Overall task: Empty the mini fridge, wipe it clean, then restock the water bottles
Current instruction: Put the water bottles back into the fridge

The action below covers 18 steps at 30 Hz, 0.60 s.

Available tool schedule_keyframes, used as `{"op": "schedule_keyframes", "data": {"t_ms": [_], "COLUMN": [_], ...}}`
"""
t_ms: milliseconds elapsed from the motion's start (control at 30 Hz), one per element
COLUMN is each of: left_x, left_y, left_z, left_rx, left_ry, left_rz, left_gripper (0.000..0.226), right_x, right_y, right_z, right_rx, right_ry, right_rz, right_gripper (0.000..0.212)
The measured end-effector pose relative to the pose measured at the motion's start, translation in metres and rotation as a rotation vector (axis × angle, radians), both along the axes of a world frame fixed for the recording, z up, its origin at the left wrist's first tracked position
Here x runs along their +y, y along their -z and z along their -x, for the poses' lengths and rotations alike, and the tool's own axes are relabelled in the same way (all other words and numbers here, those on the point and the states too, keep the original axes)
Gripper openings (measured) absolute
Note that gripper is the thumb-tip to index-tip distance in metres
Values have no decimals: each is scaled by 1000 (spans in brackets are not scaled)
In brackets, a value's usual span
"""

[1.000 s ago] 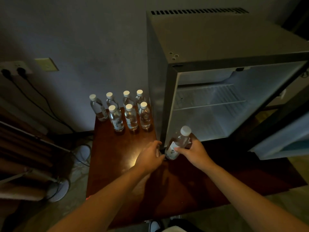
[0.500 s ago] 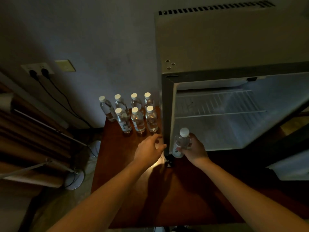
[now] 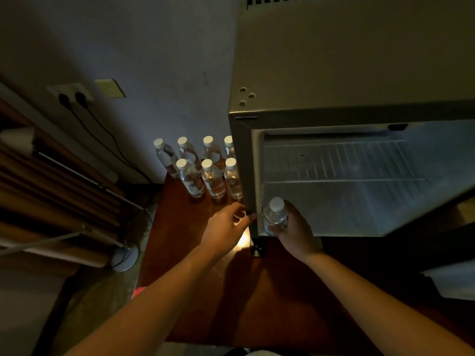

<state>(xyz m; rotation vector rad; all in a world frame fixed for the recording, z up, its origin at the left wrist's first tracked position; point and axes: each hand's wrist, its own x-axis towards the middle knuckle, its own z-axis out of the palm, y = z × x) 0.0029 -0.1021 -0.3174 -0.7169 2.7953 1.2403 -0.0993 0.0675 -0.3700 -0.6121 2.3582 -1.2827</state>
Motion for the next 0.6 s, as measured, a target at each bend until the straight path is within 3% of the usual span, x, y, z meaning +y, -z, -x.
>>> {"op": "schedule_keyframes", "data": {"t_ms": [600], "left_x": [6], "left_y": [-7], "left_z": [-6], "left_rx": [-60], "left_ry": [-20], "left_rz": [40], "left_gripper": [36], "right_x": [-15], "right_y": [11], "right_z": [52], "right_rx": [-1], "right_ry": [-65], "right_rz": [-47], "right_gripper": [72]}}
